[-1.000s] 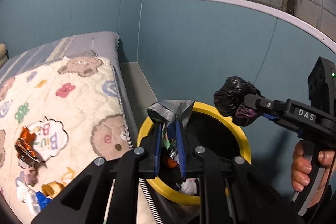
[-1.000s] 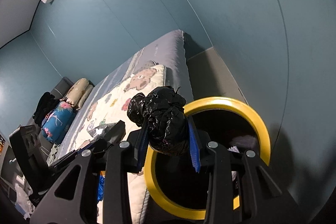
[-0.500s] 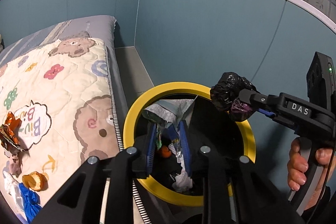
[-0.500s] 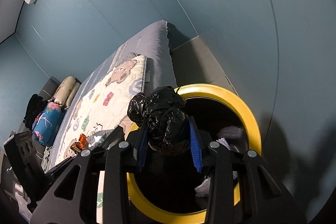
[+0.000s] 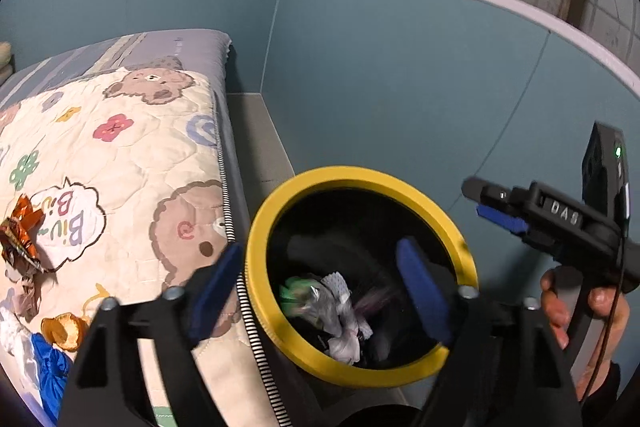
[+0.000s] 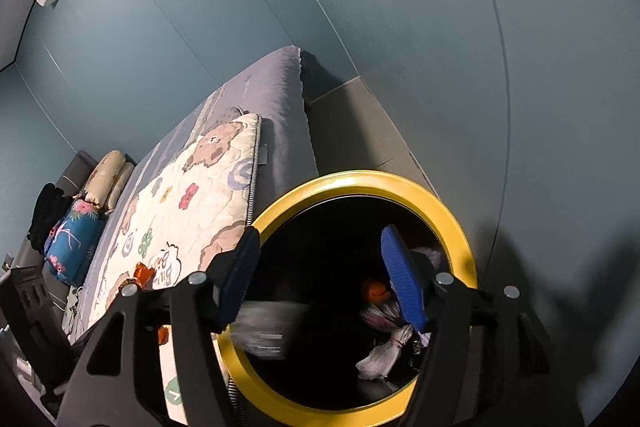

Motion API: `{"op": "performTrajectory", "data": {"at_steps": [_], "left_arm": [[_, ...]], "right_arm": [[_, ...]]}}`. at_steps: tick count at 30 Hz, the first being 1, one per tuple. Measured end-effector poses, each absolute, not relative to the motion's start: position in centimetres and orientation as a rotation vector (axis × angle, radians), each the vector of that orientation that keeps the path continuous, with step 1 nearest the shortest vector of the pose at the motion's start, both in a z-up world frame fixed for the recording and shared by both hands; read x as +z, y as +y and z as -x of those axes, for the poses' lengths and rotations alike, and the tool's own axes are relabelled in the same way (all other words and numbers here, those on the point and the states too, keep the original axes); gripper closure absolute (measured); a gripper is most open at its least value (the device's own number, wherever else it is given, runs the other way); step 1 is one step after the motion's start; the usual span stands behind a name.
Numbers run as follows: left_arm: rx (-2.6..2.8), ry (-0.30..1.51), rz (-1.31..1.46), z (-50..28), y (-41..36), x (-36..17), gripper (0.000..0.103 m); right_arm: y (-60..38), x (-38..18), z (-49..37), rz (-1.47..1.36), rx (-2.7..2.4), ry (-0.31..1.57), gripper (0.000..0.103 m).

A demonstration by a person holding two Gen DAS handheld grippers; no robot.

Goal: Collect trash
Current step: 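Move both tools back over the trash on the bed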

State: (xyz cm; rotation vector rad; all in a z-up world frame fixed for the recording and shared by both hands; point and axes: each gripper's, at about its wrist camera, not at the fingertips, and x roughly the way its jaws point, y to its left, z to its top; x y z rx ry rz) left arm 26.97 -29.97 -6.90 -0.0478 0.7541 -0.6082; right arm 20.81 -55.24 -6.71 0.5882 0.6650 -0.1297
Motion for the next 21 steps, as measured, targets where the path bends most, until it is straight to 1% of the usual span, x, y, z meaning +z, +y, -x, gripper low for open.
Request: {"op": "performTrajectory", "data": {"at_steps": [3,6,12,21], "left_arm": [[-0.577,0.748,0.067,-27.1,-28.7,-6.7,0.013],[-0.545,0.736,0.077,-27.3,-27.2,-6.6,0.011],[-0.483,0.723,0.097,-27.6,-24.0,-6.2,0.009],[-0.386,0.687,0.110,-27.6,-17.9,-5.2,0.009]], "right_arm": [[-55.1,-6.7,-20.6,-0.590,-0.136,0.666,0.037],[-54.6,-6.7,-20.4,-0.599,-0.121,0.664,0.034],[-51.8,-5.8,-20.3,-0.561,-0.047,0.657,0.034],[-44.5,-3.4,-21.3,-0.461,0.105,0.665,0.034]]}}
